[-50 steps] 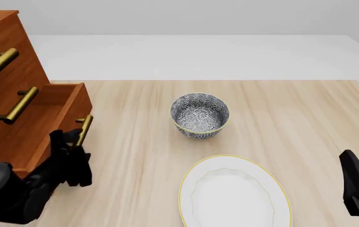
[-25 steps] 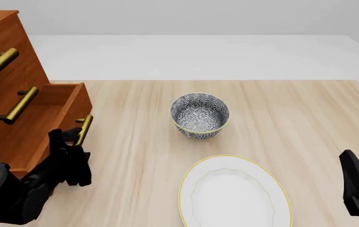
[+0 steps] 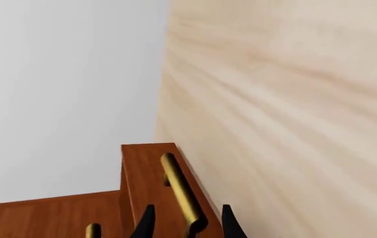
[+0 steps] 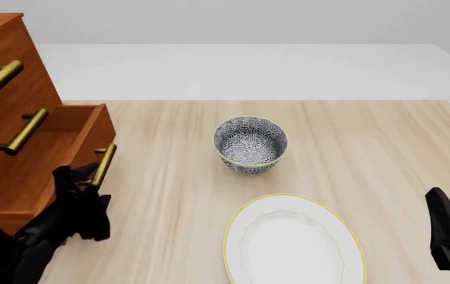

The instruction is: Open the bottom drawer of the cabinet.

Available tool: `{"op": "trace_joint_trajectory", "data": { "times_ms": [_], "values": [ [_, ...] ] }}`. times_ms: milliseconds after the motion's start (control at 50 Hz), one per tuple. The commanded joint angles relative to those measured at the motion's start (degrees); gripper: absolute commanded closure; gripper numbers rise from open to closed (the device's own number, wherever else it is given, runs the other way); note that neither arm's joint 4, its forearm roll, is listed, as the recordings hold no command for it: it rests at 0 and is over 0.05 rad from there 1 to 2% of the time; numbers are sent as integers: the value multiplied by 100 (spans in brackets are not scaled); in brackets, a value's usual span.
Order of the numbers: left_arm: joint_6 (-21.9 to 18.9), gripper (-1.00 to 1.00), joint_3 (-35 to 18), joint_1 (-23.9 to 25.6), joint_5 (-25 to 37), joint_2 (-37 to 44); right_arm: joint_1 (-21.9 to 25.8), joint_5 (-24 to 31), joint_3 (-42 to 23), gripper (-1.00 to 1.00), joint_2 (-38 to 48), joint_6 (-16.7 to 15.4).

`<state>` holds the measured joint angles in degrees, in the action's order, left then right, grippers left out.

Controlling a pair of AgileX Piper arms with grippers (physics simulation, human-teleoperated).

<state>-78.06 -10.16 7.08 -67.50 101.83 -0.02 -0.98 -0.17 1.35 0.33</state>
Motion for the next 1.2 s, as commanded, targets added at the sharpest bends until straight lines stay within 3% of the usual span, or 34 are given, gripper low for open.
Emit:
{"op": "trace_joint_trajectory", "data": {
  "times_ms": [20,320,500,600,800,920,960,1060,1200],
  "values": [
    [113,-100,275,96,-17,-308,1,0,0,-100,1,0],
    [355,-100,702,350,463,-1311,1,0,0,-100,1,0],
    [590,-100,920,562,1387,-2627,-1,-1,0,-100,1,-1],
    [512,-100,1011,584,1773,-3207,0,-1,0,-100,3,1],
    [775,-100,913,841,3691,-5316,2,0,0,-100,0,2],
    [692,-100,840,828,4566,-6386,0,0,0,-100,1,1],
    [895,-100,604,957,5196,-6878,0,0,0,-100,0,0],
    [1031,-100,369,933,5772,-7398,0,0,0,-100,1,-1],
    [1830,-100,-339,995,6663,-7801,0,0,0,-100,0,0]
  ]
}}
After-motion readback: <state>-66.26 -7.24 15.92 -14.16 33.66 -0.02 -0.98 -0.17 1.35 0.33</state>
